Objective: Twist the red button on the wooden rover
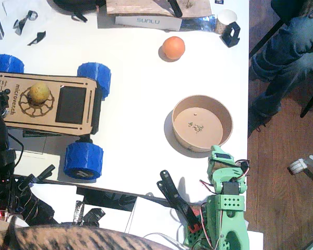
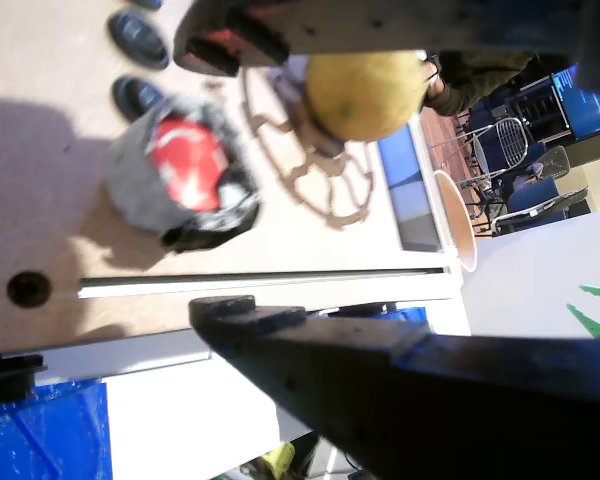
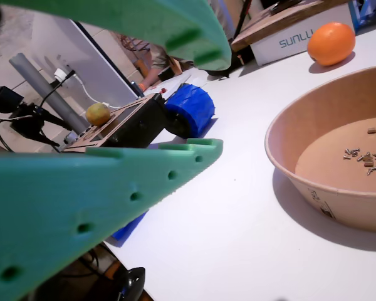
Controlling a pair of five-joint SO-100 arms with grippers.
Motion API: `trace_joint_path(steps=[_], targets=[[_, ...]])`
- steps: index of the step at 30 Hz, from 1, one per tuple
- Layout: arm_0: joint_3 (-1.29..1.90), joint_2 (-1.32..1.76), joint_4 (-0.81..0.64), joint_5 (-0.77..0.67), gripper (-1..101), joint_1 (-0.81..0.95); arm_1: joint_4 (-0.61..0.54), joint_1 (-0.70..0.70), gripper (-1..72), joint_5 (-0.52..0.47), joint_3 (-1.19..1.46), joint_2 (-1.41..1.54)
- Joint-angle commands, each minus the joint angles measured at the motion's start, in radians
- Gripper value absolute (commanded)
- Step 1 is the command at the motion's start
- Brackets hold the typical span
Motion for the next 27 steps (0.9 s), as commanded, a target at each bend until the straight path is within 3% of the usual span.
trace_joint_path(steps=[1, 27], targets=[[-0.021, -0.009, -0.028, 0.009, 27, -0.005, -0.006, 0.008, 10.4, 0.009, -0.005, 0.0], [-0.023, -0.1, -0.1, 0.012, 28, 0.011, -0.006, 0.008, 10.4, 0.009, -0.005, 0.0]])
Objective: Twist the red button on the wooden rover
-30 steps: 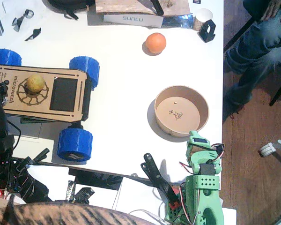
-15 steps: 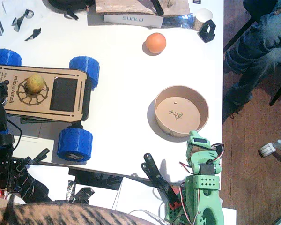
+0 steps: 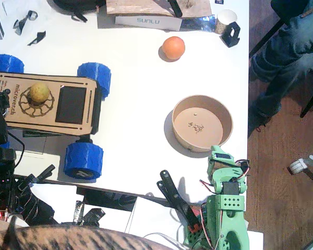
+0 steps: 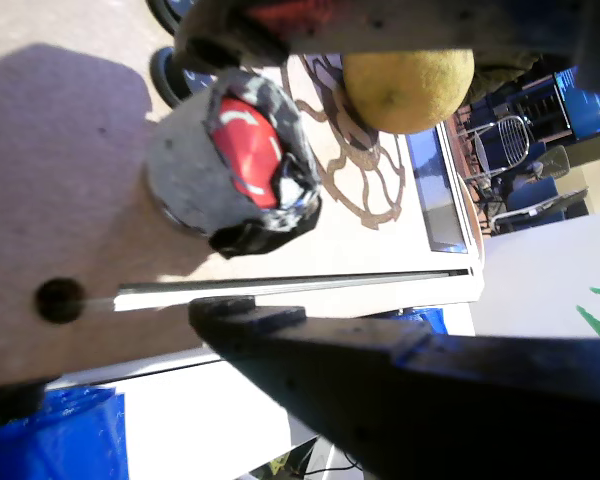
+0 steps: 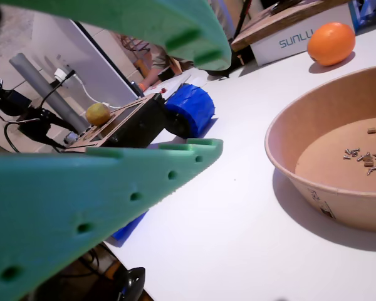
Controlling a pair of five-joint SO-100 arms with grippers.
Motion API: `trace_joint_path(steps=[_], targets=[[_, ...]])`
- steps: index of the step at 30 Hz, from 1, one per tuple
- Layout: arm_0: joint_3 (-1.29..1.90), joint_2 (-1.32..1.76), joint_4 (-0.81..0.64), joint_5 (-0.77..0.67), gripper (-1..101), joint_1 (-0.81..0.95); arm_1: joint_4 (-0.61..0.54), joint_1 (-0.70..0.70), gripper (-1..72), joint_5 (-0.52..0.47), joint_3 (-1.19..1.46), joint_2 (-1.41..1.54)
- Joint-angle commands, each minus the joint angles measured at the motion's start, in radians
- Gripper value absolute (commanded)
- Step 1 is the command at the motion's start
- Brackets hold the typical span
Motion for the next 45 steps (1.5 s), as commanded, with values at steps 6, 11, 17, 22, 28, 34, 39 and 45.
trace_joint_path(steps=[6, 11, 17, 22, 28, 34, 39, 45], targets=[[-0.057, -0.018, 0.003, 0.012, 27, 0.006, -0.006, 0.008, 10.4, 0.009, -0.005, 0.0], [-0.092, -0.04, 0.026, 0.012, 26, 0.028, -0.006, 0.008, 10.4, 0.009, -0.005, 0.0], [-0.089, -0.054, 0.023, 0.012, 24, 0.029, -0.006, 0.008, 10.4, 0.009, -0.005, 0.0], [-0.084, -0.06, 0.023, 0.012, 19, 0.029, -0.006, 0.008, 10.4, 0.009, -0.005, 0.0], [-0.084, -0.061, 0.021, 0.011, 4, 0.028, -0.006, 0.008, 10.4, 0.009, -0.005, 0.0], [-0.083, -0.061, 0.025, 0.011, 0, 0.021, -0.006, 0.008, 10.4, 0.009, -0.005, 0.0], [-0.081, -0.06, 0.034, 0.011, 0, 0.018, -0.006, 0.008, 10.4, 0.009, -0.005, 0.0], [-0.083, -0.046, 0.046, 0.011, 0, 0.028, -0.006, 0.008, 10.4, 0.009, -0.005, 0.0]])
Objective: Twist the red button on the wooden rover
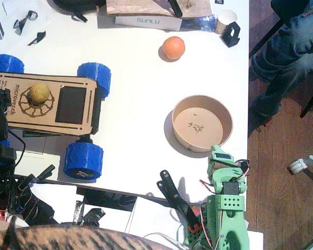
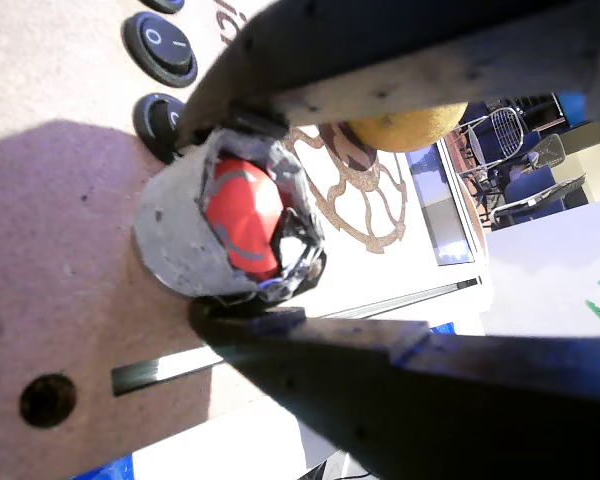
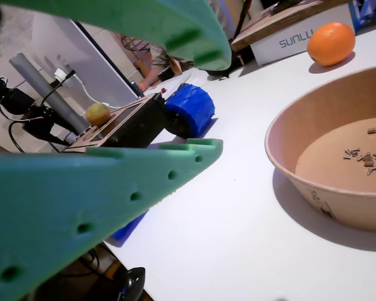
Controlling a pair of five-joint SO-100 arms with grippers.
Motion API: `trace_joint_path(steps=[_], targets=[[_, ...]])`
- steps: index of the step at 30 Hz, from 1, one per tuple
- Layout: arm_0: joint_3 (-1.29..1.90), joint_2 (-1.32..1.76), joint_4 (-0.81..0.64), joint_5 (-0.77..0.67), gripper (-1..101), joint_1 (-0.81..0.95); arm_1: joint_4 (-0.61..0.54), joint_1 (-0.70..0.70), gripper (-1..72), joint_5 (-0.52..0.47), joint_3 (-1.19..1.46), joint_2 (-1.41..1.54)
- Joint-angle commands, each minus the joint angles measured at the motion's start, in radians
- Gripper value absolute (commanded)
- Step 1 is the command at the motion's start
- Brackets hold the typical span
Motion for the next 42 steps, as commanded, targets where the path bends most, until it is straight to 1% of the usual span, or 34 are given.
trace_joint_path(steps=[1, 17, 23, 29, 35, 42], targets=[[-0.037, 0.018, 0.02, 0.011, 0, 0.002, -0.006, 0.008, 10.4, 0.009, -0.005, 0.0], [-0.041, 0.035, 0.055, 0.018, 0, 0.003, -0.006, 0.008, 10.4, 0.009, -0.005, 0.0], [-0.034, 0.049, 0.083, 0.143, 0, 0.003, -0.006, 0.008, 10.4, 0.009, -0.005, 0.0], [-0.04, 0.046, 0.089, 0.164, 0, 0.008, -0.006, 0.008, 10.4, 0.009, -0.005, 0.0], [-0.04, 0.046, 0.089, 0.267, 0, 0.046, -0.006, 0.008, 10.4, 0.009, -0.005, 0.0], [-0.041, 0.032, 0.061, 0.313, 0, 0.087, -0.006, 0.008, 10.4, 0.009, -0.005, 0.0]])
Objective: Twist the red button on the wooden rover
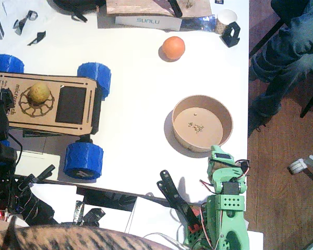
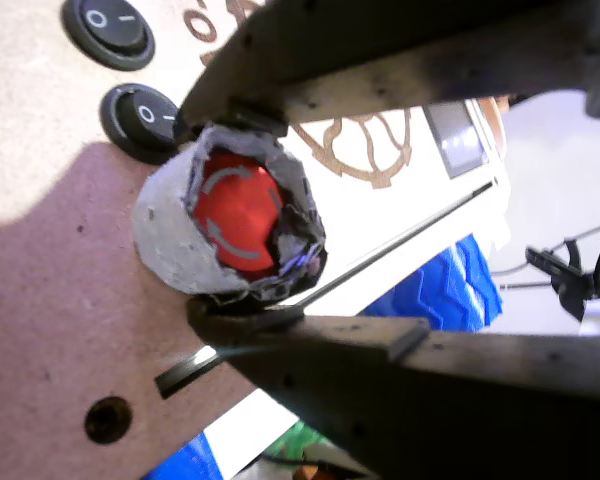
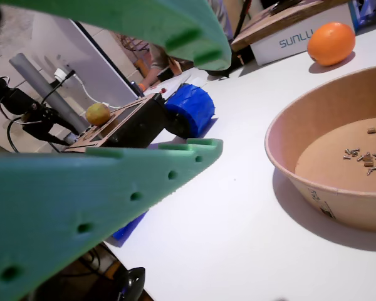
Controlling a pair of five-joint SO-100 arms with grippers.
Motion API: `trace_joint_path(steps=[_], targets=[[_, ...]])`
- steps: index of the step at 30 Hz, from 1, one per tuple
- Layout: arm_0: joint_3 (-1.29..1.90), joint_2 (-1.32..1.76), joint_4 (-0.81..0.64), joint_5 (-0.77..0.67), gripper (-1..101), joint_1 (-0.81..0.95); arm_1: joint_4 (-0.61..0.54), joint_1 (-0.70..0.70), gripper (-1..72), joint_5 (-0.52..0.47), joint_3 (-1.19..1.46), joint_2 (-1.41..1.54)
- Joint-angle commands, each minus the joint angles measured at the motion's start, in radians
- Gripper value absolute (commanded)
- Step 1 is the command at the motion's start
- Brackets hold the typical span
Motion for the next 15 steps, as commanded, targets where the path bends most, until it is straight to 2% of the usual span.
trace_joint_path(steps=[1, 15], targets=[[-0.032, 0.031, -0.008, 0.037, 0, 0.051, -0.006, 0.008, 10.4, 0.009, -0.005, 0.0], [-0.031, 0.02, 0.02, 0.276, 0, 0.08, -0.006, 0.008, 10.4, 0.009, -0.005, 0.0]])
